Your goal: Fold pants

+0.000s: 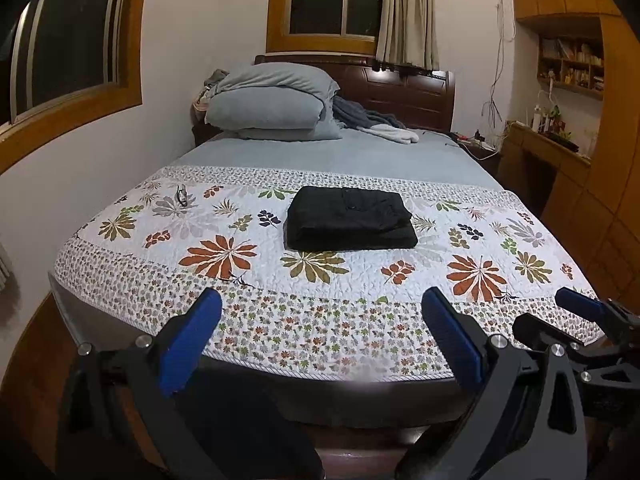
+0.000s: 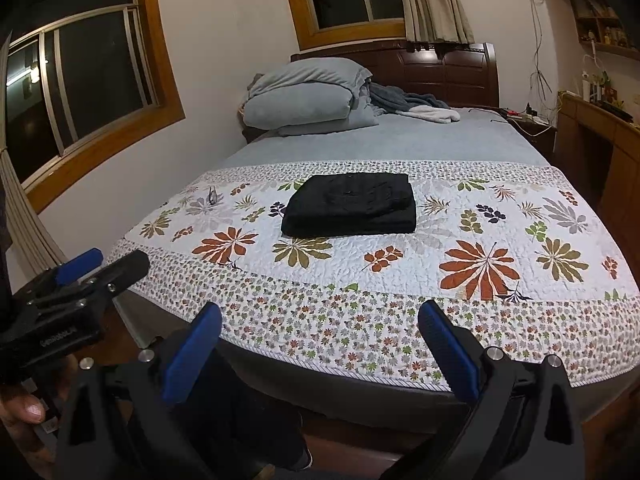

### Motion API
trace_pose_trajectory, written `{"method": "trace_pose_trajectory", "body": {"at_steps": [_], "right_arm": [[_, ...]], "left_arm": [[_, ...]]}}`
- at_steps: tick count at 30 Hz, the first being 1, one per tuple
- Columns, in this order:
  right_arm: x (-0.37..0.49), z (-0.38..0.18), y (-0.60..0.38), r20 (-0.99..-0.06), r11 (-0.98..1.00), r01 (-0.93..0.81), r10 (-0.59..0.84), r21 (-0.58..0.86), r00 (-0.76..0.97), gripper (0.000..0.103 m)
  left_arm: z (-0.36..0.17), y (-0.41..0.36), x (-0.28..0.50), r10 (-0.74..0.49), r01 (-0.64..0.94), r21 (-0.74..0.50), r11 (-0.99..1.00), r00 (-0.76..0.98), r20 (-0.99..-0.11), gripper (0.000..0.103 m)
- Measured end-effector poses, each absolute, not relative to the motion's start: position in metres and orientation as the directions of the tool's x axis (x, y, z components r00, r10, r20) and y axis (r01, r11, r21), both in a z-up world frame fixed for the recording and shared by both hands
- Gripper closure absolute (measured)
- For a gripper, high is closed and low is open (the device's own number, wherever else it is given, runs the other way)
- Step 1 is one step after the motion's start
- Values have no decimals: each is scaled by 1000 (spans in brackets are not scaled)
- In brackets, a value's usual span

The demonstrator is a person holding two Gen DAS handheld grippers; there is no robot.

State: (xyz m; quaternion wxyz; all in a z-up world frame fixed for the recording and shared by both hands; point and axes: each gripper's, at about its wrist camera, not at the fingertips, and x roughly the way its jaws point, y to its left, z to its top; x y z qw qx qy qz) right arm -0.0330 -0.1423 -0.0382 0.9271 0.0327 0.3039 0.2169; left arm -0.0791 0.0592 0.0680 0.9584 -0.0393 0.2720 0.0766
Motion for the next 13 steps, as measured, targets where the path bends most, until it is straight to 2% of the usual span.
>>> {"method": "trace_pose_trajectory", "body": {"at_steps": [13], "right_arm": [[-33, -38, -142, -547, 907, -379, 415, 184, 727, 4]], "left_arm": [[70, 66, -79, 138, -192, -45, 980, 831, -539, 3]]}}
